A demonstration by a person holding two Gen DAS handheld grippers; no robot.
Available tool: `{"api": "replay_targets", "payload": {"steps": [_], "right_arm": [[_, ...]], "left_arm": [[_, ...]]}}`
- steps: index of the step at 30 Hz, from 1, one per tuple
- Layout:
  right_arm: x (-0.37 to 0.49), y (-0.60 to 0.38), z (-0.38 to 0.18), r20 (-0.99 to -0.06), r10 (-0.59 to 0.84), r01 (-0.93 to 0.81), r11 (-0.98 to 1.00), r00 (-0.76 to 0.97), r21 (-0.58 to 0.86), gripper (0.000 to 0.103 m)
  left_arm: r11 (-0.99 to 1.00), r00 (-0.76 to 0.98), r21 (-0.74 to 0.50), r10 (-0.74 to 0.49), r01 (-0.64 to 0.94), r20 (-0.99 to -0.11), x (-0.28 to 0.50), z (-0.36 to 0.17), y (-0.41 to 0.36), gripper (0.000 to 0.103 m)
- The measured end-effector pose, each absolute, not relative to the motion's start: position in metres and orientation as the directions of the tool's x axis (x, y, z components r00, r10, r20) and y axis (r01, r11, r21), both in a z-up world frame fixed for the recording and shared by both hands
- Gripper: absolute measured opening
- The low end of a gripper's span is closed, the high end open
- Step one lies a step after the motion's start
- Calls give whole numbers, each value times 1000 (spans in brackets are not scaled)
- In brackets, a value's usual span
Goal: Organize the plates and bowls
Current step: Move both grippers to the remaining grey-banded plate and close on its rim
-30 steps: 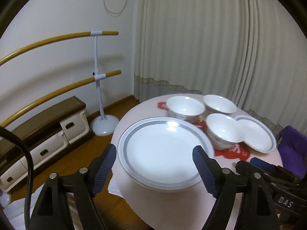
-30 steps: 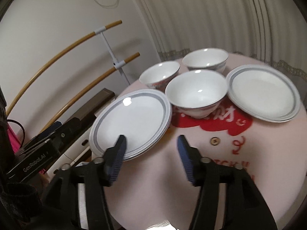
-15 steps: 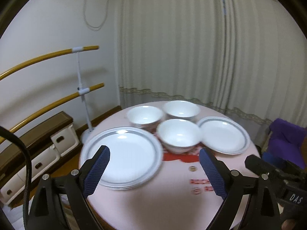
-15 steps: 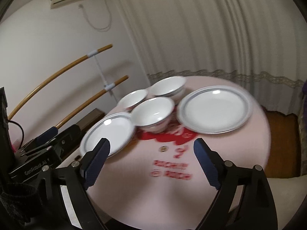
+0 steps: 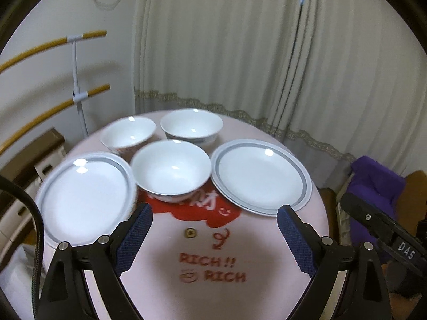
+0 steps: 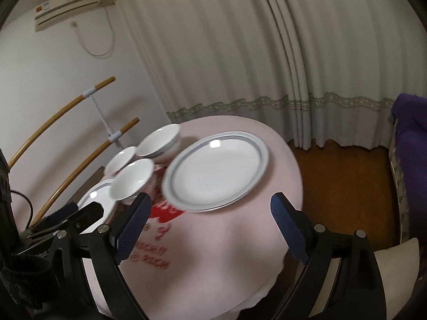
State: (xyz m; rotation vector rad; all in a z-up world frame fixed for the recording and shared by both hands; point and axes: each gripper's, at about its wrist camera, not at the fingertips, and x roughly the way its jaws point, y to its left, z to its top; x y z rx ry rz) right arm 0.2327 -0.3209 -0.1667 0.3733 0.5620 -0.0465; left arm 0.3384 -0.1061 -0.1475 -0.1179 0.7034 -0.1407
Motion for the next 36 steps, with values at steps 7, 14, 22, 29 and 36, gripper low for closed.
{"api": "replay_targets", "payload": {"steps": [7,14,22,29,36], "right_arm": [[279,-361,-192,-588,61,178,924,806,340,92],[326,-383,-215,-631,86,180,921,771,345,77],[360,-399,-233,-658,139,159,914,740,373,59],[378,-407,-243,-674,179,139,911,716,389,24],[376,-425,-252,-626,271,116,855,731,505,11]], "left_arm": [[980,732,-200,-129,-11,-669,388,-177,-135,92],[973,707,-226,-134,-37,-694,417,-198,-155,92],[966,655,-246,-140,-73,-743,457,-234,-168,89],[960,627,-267,-158,-83,-763,483,-250,-170,85],[955,624,-286,-178,-76,-761,507,-258,-171,77]]}}
